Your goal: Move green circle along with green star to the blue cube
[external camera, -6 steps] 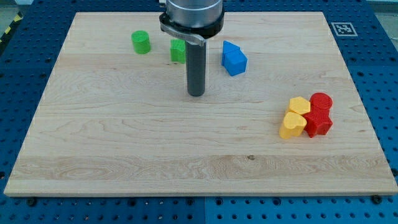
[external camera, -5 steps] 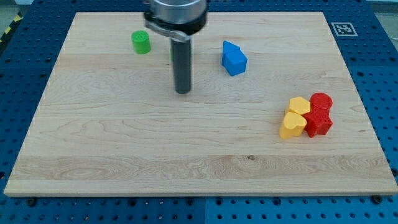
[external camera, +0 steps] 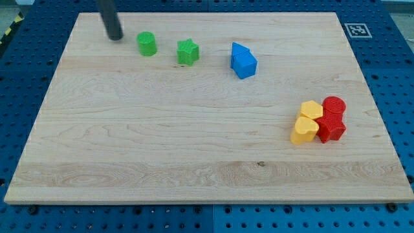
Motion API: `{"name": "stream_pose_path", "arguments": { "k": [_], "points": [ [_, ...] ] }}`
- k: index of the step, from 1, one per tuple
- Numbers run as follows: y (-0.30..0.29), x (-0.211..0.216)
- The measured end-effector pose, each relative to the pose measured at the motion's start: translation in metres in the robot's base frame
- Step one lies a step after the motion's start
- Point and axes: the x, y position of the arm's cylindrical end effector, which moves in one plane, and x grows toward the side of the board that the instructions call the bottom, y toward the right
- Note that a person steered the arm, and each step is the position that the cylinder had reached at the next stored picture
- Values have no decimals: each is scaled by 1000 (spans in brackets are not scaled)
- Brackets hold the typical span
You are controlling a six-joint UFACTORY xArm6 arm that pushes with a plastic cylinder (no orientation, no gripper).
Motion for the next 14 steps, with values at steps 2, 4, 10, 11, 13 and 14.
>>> {"name": "stream_pose_path", "arguments": {
  "k": [2, 4, 10, 11, 13, 14],
  "points": [
    [99, 46],
    [76, 52],
    [64, 90],
    [86, 83],
    [139, 90],
    [117, 93]
  ]
}}
